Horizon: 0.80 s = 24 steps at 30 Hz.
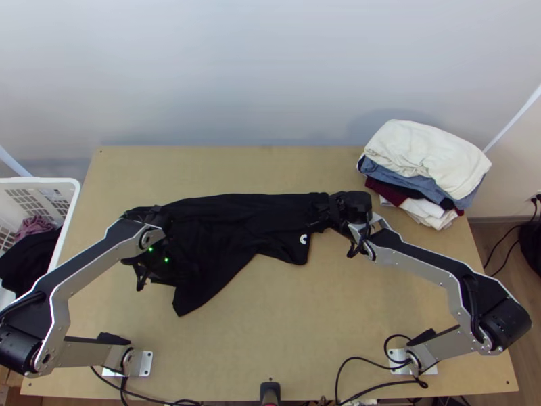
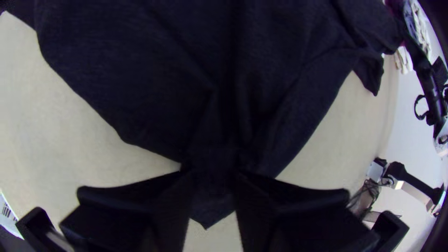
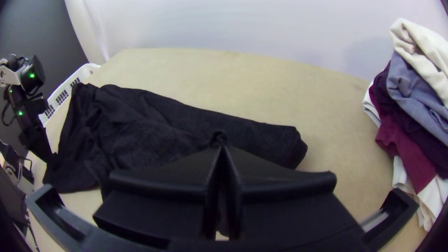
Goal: Fold the t-shirt
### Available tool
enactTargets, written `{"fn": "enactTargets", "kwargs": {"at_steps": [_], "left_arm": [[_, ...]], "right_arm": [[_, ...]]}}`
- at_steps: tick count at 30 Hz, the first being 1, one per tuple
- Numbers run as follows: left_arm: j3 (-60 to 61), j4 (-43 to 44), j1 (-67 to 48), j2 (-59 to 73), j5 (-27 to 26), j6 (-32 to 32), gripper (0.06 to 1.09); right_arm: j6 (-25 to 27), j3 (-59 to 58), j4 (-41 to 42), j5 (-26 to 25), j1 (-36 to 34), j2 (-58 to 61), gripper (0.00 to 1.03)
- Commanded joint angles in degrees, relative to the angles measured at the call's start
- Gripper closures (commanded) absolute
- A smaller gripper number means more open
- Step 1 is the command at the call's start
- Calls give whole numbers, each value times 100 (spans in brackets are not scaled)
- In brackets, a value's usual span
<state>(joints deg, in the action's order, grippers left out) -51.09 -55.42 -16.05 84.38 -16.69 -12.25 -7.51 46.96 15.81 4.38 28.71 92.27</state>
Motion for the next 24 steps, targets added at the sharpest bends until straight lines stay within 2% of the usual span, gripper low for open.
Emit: {"fn": "enactTargets", "kwargs": {"at_steps": [1,10,14,17,19,22,24], "left_arm": [[240,145,-56,-220,166,-146,104],[-472,198,744,-572,192,-480,104],[-1210,180,1166,-739,236,-814,104],[-1746,154,1421,-747,280,-1060,104],[-2045,198,1579,-721,526,-1209,104],[-2423,330,1746,-695,834,-1341,104],[-2704,356,1808,-624,1001,-1385,104]], "right_arm": [[-111,-29,1,-16,-41,-42,100],[-137,-90,-26,-25,-111,-209,100],[-154,59,-456,-34,-234,-455,100],[-427,402,-1107,-60,-305,-728,100],[-691,824,-1766,-113,-331,-886,100],[-963,1500,-2557,-588,-366,-1027,100],[-1051,2098,-3190,-649,-480,-992,100]]}}
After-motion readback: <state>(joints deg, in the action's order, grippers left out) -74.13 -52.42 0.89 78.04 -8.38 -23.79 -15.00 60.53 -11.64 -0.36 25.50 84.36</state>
